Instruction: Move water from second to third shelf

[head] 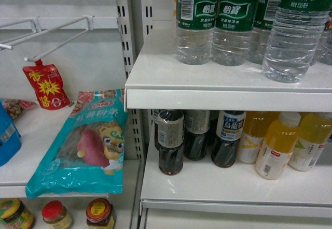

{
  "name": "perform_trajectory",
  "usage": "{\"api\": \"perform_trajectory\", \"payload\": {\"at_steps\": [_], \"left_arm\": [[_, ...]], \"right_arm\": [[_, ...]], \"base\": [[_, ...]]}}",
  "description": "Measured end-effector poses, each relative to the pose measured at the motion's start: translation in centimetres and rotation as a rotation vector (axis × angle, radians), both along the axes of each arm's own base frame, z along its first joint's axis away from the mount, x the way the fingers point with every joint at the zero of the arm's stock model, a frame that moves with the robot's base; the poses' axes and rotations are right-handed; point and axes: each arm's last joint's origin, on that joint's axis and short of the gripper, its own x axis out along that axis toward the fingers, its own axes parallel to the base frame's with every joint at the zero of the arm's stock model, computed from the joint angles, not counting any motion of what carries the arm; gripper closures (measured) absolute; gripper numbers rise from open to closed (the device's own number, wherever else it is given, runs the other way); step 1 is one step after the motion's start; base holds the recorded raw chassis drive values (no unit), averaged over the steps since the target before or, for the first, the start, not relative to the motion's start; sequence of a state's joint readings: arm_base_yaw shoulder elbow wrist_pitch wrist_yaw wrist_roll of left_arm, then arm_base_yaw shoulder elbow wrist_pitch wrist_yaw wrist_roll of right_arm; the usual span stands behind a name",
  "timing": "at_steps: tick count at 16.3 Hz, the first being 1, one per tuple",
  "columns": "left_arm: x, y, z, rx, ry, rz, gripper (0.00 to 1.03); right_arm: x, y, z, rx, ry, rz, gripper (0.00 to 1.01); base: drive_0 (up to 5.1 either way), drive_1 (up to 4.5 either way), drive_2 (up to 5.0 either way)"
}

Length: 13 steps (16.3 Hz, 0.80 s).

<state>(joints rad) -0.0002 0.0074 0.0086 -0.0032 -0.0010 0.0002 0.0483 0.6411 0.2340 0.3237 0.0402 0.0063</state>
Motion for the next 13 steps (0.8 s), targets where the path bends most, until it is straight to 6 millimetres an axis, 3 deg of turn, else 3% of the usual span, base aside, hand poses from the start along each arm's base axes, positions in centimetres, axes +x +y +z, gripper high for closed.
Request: {"api": "perform_trajectory", "payload": {"at_steps": [2, 3, 7, 9, 13], "left_arm": [[0.0, 0.0, 0.0, 0.000, 0.000, 0.000, 0.05], [0.0, 0.0, 0.0, 0.000, 0.000, 0.000, 0.05], [0.0, 0.0, 0.0, 0.000, 0.000, 0.000, 0.05], [0.0, 0.0, 0.0, 0.000, 0.001, 0.002, 0.05], [0.0, 0.0, 0.0, 0.000, 0.000, 0.000, 0.05]], "right_arm": [[-3.3, -0.7, -1.9, 0.003, -0.037, -0.020, 0.92], [-3.9, -0.6, -2.6, 0.000, -0.074, -0.009, 0.99], [-4.5, -0.6, -3.3, 0.000, -0.091, -0.008, 0.99], [-5.6, -0.6, -4.7, -0.001, -0.054, -0.008, 0.99], [-5.6, -0.6, -4.4, 0.000, -0.088, -0.008, 0.99]], "base": [[0.0, 0.00, 0.0], [0.0, 0.00, 0.0], [0.0, 0.00, 0.0], [0.0, 0.00, 0.0], [0.0, 0.00, 0.0]]}}
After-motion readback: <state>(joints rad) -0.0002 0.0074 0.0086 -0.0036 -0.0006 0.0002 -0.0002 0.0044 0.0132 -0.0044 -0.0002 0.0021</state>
